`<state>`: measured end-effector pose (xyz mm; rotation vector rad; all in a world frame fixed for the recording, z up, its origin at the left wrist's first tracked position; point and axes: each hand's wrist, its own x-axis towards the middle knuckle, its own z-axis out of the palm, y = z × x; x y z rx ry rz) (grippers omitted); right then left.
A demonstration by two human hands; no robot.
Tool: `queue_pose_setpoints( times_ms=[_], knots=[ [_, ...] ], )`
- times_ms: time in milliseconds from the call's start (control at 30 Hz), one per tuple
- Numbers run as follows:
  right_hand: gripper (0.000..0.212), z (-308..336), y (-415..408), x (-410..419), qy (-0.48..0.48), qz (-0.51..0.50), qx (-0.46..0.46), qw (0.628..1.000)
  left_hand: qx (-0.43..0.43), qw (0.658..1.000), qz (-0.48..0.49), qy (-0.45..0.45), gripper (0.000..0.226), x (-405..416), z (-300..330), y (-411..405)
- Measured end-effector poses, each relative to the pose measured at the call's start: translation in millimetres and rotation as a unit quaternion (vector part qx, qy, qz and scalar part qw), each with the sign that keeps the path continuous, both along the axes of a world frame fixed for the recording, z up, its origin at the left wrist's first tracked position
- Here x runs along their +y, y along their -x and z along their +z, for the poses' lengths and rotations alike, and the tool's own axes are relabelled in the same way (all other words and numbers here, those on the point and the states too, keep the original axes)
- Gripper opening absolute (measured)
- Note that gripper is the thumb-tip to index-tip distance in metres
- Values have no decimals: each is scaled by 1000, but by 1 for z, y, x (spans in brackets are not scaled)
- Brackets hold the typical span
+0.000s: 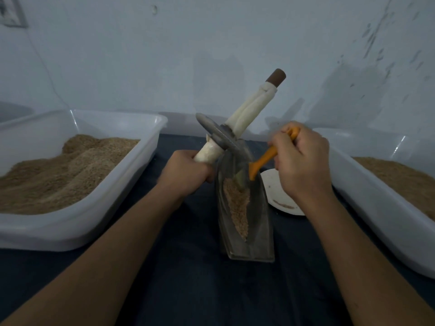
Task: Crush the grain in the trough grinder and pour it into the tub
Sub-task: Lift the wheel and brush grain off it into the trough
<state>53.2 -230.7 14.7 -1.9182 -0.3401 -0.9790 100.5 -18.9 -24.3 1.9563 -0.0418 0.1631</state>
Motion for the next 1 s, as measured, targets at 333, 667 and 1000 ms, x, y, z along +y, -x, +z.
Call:
queue_pose_setpoints(
  times_ms=[333, 667, 1000],
  knots=[
    [32, -15, -2, 9, 87, 7, 62, 994, -8, 1000, 2, 27, 15, -1, 3, 2],
    [56, 14, 7, 0, -80, -48, -40, 995, -8, 1000, 11, 11, 14, 0, 3, 3],
    [63, 32, 16, 1, -191, -6, -25, 981, -11, 1000, -13, 15, 11, -2, 1, 2]
  ],
)
